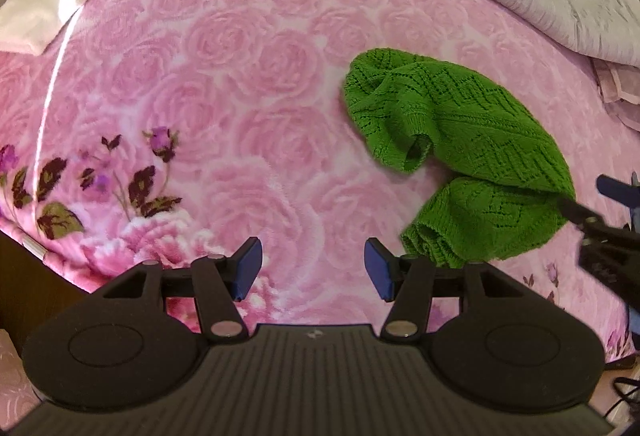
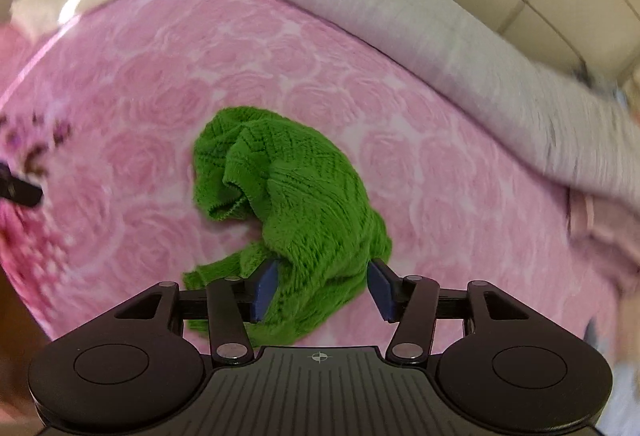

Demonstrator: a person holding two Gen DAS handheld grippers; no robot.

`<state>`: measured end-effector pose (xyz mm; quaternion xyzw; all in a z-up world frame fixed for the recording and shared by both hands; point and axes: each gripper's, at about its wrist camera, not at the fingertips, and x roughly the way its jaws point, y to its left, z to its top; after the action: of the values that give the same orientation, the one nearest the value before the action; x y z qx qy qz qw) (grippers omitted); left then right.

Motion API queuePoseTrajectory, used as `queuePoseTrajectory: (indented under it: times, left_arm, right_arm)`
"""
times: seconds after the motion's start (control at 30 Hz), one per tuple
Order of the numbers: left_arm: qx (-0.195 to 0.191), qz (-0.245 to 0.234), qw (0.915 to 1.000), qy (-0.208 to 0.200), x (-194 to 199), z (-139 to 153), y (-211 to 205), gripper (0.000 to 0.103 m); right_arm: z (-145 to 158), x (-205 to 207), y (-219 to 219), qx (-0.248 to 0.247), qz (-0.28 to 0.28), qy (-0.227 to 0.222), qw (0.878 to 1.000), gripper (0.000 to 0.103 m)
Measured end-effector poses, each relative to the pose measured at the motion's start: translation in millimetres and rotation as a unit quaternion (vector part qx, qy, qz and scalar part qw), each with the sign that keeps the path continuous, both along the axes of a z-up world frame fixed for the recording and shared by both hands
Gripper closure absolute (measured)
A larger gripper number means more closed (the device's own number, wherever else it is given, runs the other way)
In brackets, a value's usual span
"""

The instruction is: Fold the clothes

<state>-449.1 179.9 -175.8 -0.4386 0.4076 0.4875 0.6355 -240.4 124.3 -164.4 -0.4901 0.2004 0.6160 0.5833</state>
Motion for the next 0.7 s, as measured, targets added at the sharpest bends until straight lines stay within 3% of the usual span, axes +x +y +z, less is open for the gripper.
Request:
queuePoseTrajectory:
  times: [0.1, 0.13, 0.17, 0.27, 0.33, 0.4, 0.47, 0.53, 0.63, 0.7]
  left_arm:
    - [0.002, 0.014, 0.9999, 0.006, 4, 1, 3, 0.052]
    - [0.003, 0.019, 0.9998, 0.008, 5, 1, 3, 0.052]
    - [0.002, 0.022, 0.9997, 0.011, 7, 1, 4, 0.052]
    - [0.001, 0.026, 0.9994, 0.024, 19, 1, 7, 0.052]
    - [0.002, 0.027, 0.9992, 0.028, 29, 3, 9, 0.052]
    - [0.006, 0.024, 0.9993, 0.027, 41, 5, 11, 0.052]
    - [0.009, 0.013, 0.9994, 0.032, 59, 6, 13, 0.052]
    - [0.012, -0.002, 0.9994, 0.033, 79, 7, 15, 0.052]
    - [0.015, -0.025, 0.9991, 0.031, 110, 7, 18, 0.052]
    - [0.017, -0.040, 0.9985, 0.032, 128, 6, 19, 0.052]
  right_arm:
    - [-22, 1, 8, -0.010, 0.016, -0.020, 1.000, 0.051]
    - [-26, 5, 10, -0.011, 0.021, -0.014, 1.000, 0.079]
    - [-25, 12, 11, -0.007, 0.020, 0.001, 1.000, 0.096]
    - [-6, 47, 13, 0.029, -0.022, 0.049, 0.998, 0.098]
    - [10, 93, 9, 0.067, -0.102, 0.083, 0.989, 0.099]
    - [25, 153, 1, 0.099, -0.227, 0.121, 0.961, 0.099]
    - [28, 218, -16, 0.111, -0.366, 0.144, 0.913, 0.098]
    - [16, 271, -36, 0.078, -0.461, 0.138, 0.873, 0.096]
    - [-10, 322, -62, -0.009, -0.510, 0.122, 0.851, 0.089]
    - [-17, 337, -86, -0.026, -0.506, 0.130, 0.852, 0.086]
